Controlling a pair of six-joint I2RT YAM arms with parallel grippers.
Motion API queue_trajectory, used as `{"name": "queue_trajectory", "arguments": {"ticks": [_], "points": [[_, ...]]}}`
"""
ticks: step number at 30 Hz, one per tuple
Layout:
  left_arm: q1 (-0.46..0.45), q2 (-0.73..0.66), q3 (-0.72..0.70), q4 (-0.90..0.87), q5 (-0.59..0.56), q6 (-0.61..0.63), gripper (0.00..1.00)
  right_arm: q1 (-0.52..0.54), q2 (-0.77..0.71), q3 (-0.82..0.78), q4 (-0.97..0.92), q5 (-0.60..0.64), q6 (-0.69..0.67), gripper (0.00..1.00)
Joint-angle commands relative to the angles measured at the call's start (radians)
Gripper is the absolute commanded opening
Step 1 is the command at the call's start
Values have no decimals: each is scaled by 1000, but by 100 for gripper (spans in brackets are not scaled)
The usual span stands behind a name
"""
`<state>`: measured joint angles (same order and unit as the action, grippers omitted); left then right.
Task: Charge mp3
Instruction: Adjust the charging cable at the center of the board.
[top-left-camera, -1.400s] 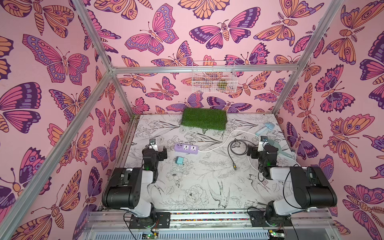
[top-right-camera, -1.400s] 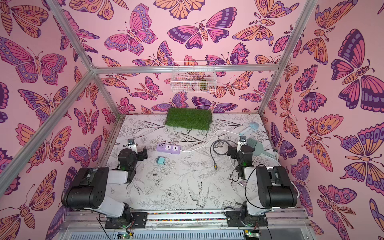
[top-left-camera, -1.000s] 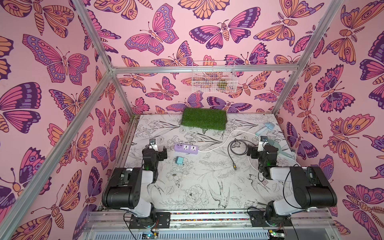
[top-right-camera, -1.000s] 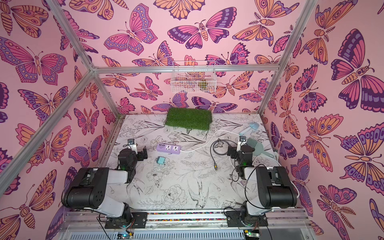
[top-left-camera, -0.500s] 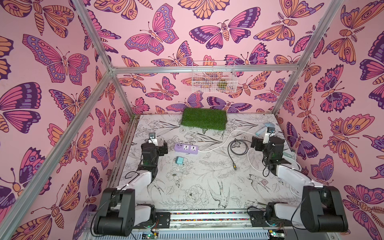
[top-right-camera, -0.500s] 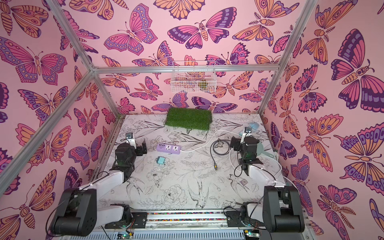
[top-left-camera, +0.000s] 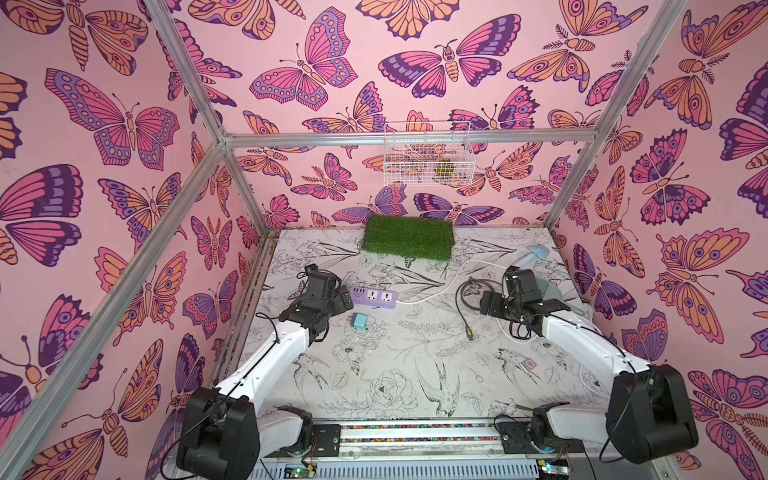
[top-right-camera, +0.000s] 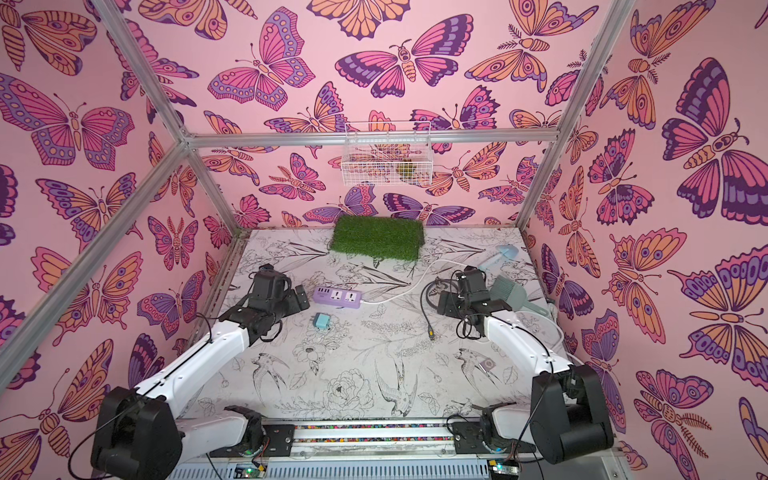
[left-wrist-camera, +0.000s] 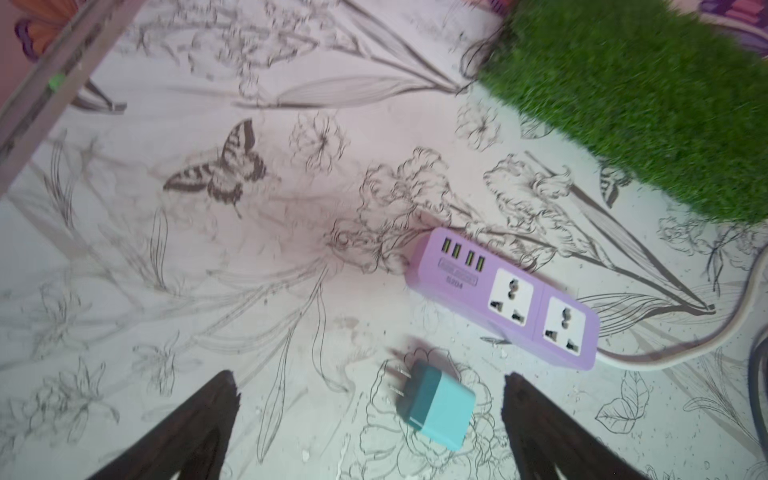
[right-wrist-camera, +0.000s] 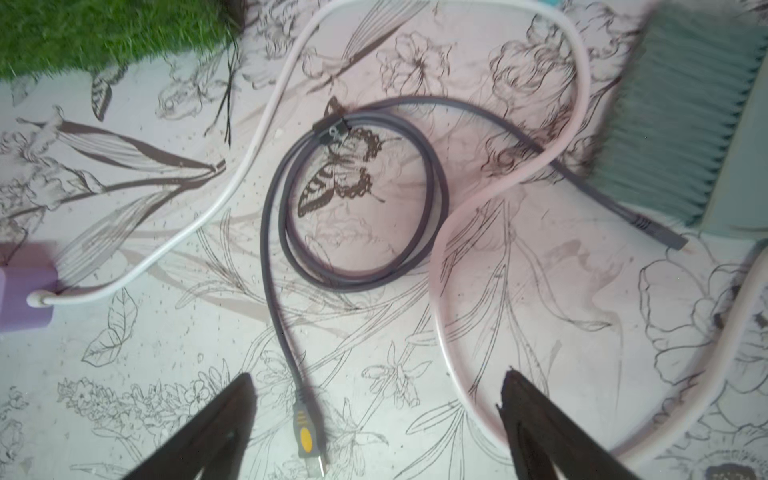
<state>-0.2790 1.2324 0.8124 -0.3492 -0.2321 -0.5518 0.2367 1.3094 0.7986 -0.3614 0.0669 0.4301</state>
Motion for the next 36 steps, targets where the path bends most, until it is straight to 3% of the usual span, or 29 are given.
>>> {"name": "queue_trajectory", "arguments": {"ticks": [1,16,27,36], "points": [[-14,5,37,-191,-6,-146,99,26,29,43,-140,15,49,91],[-100,-30,45,-252,-31,-181,99,125,220,121,-155,7,7,70],[-162,-4,88,-251,-65,-81,99,141,402,247,-163,-13,34,55],[-200,0,106,-223,-47,25,99,172,430,240,-157,2,124,45]]}}
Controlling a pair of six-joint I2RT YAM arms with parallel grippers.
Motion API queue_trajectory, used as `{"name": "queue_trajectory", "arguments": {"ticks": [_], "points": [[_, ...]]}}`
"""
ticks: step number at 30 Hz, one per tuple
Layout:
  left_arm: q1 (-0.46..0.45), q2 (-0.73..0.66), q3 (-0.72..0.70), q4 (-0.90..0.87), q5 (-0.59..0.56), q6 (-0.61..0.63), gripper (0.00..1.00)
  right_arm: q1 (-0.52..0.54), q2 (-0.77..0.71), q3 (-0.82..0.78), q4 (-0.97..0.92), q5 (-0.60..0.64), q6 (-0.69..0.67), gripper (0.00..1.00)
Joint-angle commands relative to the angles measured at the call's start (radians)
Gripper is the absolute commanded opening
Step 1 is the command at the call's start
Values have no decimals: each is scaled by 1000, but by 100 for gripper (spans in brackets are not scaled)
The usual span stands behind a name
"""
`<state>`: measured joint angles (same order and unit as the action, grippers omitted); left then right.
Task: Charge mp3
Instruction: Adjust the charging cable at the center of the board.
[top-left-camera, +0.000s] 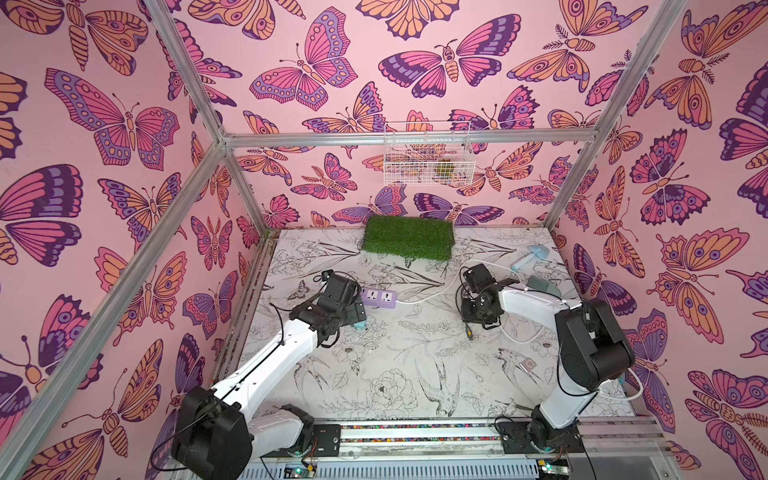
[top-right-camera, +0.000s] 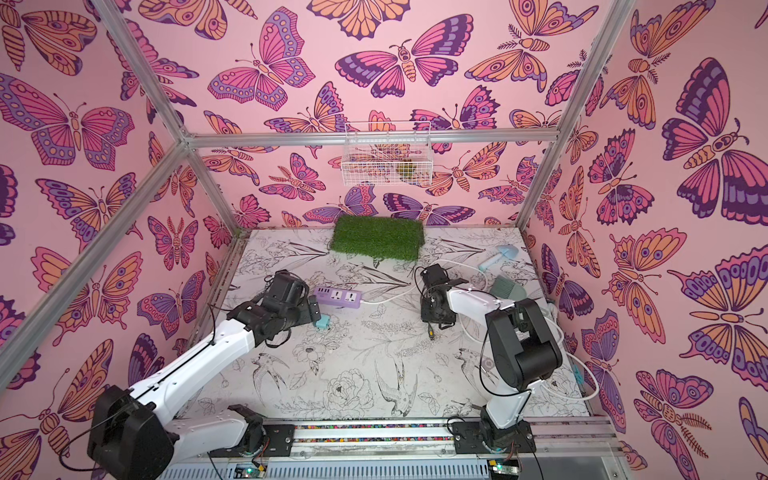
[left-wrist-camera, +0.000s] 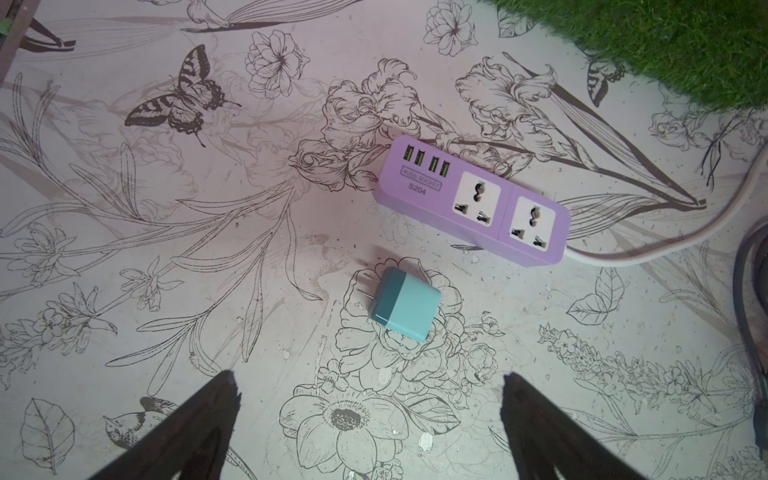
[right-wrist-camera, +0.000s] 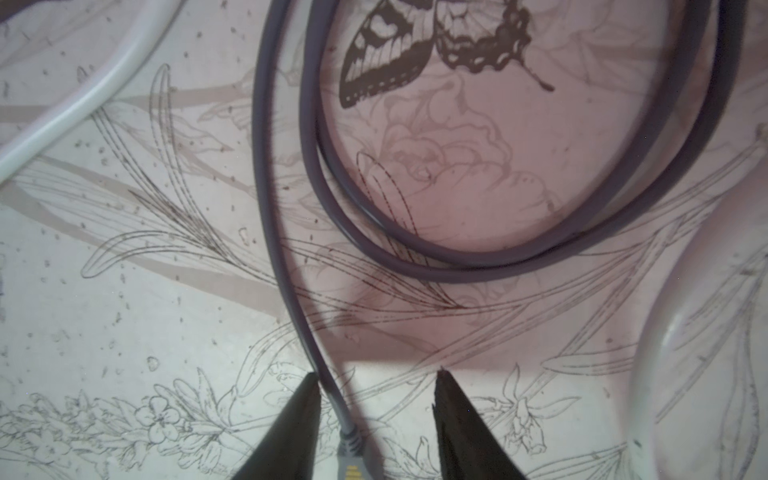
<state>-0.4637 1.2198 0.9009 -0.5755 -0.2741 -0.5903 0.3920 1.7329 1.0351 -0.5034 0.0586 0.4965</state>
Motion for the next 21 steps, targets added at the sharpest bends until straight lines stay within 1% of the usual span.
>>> {"name": "queue_trajectory", "arguments": {"ticks": [1,5,8,12,15,16,18,19,20,21], "points": [[-22,16,19,14,3,79,99,24,8,1,-17,14,76,42],[-42,21,11,71,33,126,98,61,1,-27,-12,27,184,33],[-47,26,1,115,58,153,98,85,-1,-47,-8,42,237,32],[-53,36,-4,167,105,209,98,105,9,-43,-37,65,269,32],[-57,43,9,186,135,240,97,115,8,-39,-60,66,309,30],[-59,82,14,193,147,248,97,120,4,-41,-63,65,334,27],[-65,92,16,216,166,261,97,139,-4,-42,-59,65,392,22],[-68,98,17,229,179,267,96,147,-4,-44,-50,53,425,22],[-72,103,18,241,189,275,96,153,0,-46,-41,36,457,26],[-77,108,18,249,195,284,96,160,5,-44,-32,25,482,26]]}}
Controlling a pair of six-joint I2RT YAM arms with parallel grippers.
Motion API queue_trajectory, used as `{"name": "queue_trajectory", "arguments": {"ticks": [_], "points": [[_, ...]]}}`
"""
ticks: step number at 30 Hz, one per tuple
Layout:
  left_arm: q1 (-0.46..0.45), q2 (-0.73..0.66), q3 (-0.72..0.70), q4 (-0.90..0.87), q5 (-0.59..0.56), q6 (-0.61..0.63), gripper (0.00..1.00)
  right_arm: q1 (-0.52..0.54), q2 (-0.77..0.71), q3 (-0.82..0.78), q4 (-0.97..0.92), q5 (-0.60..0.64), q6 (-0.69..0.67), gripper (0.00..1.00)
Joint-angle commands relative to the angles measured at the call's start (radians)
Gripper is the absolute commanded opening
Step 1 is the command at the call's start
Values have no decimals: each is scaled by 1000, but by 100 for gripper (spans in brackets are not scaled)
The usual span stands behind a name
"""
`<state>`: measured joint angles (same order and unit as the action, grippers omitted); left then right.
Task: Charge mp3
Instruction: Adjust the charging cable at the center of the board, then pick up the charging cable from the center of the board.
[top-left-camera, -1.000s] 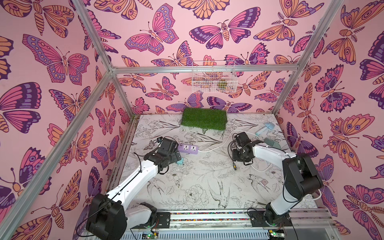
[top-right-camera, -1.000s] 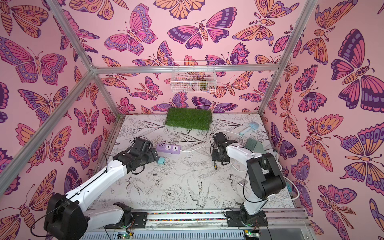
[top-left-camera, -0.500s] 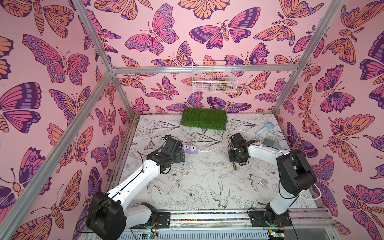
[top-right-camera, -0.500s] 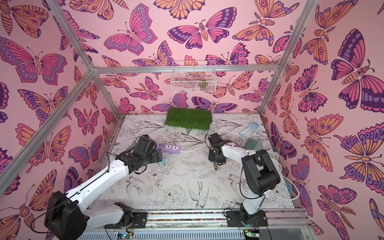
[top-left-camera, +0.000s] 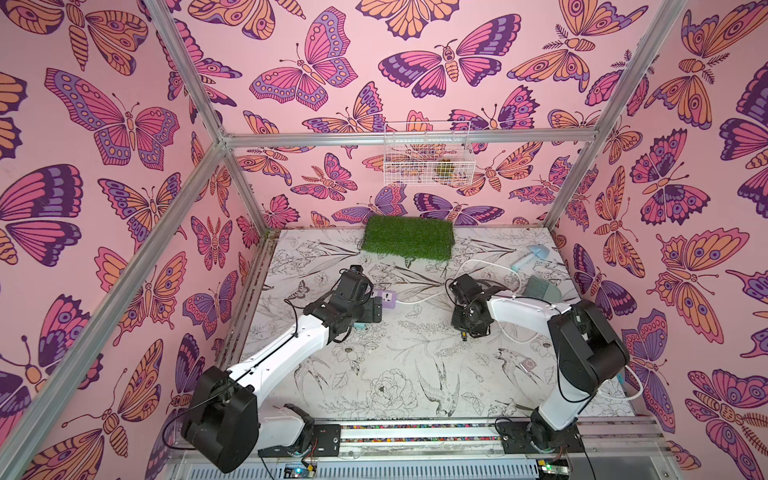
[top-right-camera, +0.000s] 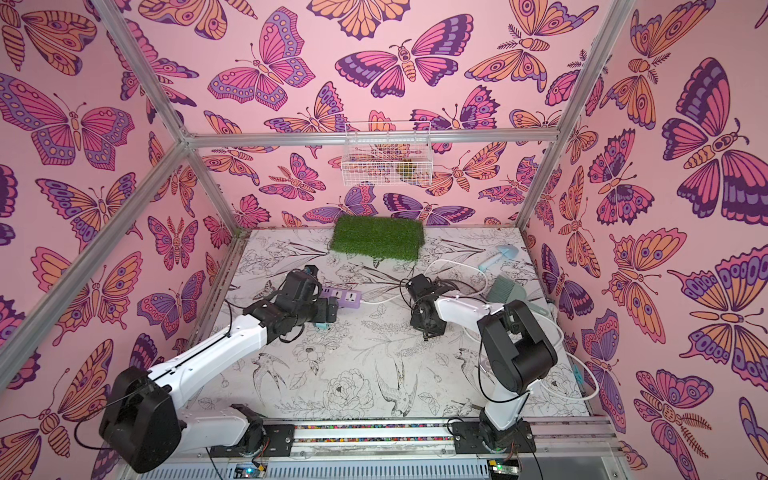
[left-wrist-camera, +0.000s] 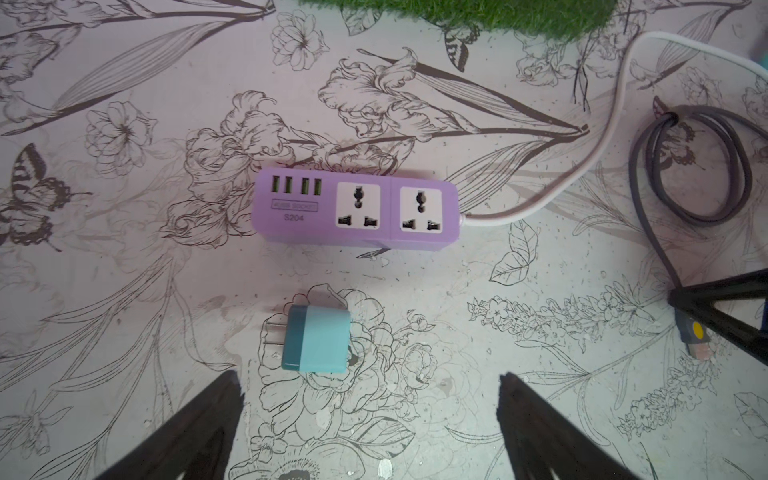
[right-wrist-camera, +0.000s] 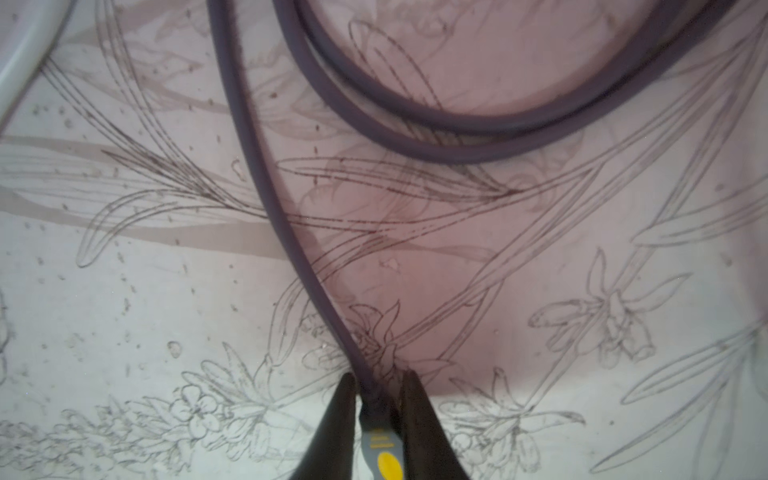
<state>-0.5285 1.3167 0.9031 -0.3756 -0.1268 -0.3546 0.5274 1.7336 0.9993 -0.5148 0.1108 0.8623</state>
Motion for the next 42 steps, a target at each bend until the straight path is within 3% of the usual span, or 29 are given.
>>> {"name": "queue_trajectory", "arguments": {"ticks": [1,5,8,14,22,30,42], "points": [[-20,18,16,60,55,56,96,34,10,-4,-17,-28,153,26],[-44,46,19,89,94,70,94,57,29,14,-23,-26,247,33],[-85,73,20,113,116,63,92,57,3,42,-65,10,258,46],[-210,159,43,194,116,40,87,0,-91,107,-203,86,127,58],[-366,346,150,264,83,-72,84,-300,-271,57,-218,24,-103,59],[-463,581,366,230,84,-229,69,-476,-327,2,-175,-78,-174,59],[-556,759,510,164,-112,-361,64,-528,-357,-40,-151,-126,-229,57]]}}
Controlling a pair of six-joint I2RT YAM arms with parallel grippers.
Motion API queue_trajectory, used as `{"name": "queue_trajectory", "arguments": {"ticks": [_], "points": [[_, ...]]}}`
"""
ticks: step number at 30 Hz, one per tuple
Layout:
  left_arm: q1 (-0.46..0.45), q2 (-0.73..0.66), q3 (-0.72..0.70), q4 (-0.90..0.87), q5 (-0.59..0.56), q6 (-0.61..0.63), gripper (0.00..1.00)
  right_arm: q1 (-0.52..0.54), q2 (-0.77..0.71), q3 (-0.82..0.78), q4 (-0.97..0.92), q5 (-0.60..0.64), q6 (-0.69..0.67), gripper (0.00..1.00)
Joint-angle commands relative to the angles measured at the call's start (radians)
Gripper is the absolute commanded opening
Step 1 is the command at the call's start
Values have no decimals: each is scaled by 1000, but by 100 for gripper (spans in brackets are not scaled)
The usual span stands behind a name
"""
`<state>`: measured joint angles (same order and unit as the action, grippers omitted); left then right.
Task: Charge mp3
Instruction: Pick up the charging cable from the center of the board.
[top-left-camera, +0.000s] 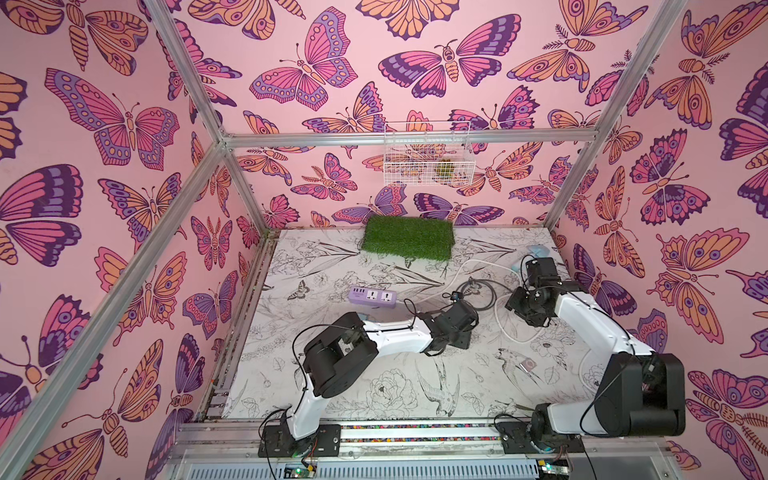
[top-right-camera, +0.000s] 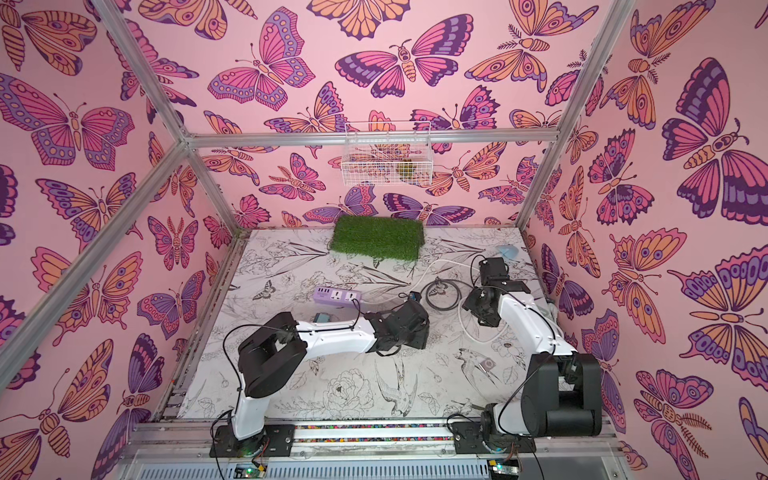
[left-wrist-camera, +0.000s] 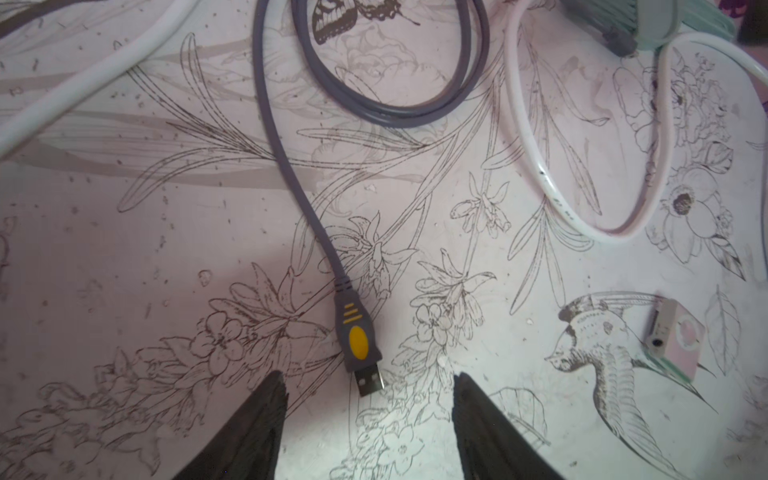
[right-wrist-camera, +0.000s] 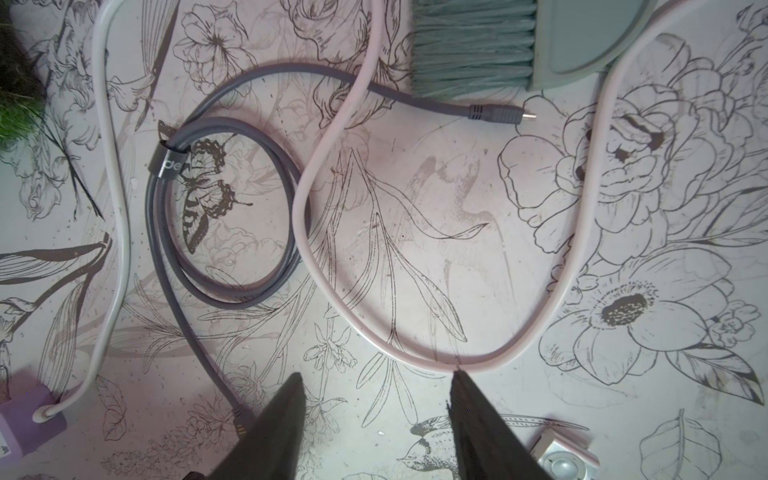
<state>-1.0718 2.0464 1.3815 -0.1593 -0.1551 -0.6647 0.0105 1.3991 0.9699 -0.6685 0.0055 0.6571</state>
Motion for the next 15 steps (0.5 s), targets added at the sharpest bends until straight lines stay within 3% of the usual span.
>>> {"name": "queue_trajectory", "arguments": {"ticks": [1,15], "points": [[-14,39,41,-64,-94,-65,62,-12,-26,-16,8,-24,-25,57],[-18,152,126,-153,-118,-125,54,-42,-26,-48,46,-87,-3,55]]}}
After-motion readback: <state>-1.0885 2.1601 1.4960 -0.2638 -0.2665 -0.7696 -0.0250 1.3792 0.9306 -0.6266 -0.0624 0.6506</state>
